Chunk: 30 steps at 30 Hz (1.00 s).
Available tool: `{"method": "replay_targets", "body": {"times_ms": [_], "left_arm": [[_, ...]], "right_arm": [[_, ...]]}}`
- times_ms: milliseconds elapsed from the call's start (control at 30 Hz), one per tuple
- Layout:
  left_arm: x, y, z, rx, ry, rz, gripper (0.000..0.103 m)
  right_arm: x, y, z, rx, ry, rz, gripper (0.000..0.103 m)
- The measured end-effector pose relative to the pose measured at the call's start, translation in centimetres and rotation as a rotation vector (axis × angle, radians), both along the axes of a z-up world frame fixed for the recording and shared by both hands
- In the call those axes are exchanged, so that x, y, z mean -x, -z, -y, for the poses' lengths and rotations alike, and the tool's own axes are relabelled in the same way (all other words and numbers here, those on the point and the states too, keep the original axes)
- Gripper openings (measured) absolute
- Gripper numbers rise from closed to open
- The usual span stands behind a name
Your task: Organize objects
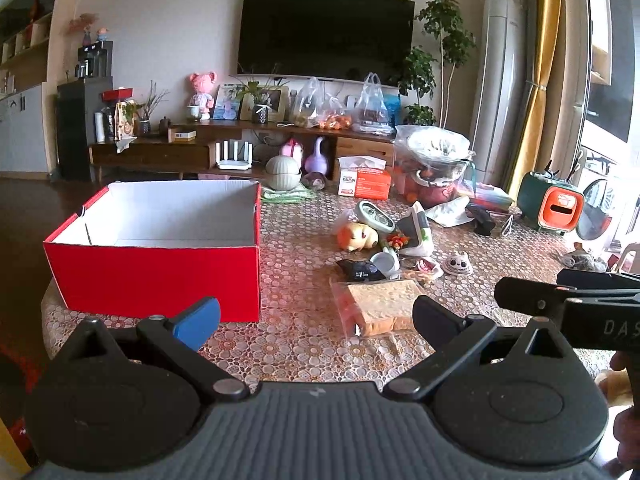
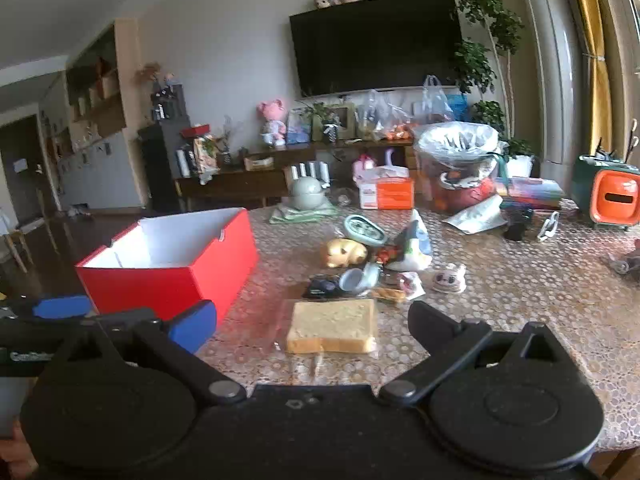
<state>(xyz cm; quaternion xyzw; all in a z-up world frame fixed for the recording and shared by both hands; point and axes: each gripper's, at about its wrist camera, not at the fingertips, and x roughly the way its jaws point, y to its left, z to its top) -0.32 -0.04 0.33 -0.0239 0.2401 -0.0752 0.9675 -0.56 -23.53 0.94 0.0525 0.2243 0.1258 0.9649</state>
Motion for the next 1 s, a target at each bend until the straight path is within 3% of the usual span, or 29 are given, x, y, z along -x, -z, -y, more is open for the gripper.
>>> {"method": "replay_targets", "body": {"times_ms": [767,1000], "left_arm": [[-0.2,0.4,0.3,0.003,0.015,-0.009,0.103],[-2.1,0.8,0.6,0.004,0.010,-0.043,0.103]], "right_arm": [[-0.3,0.2,0.3,-0.027,-0.030,-0.020,0.102],[-2.9,0.5,2.2,-0.005,-0.002,-0.036,0.102]]}}
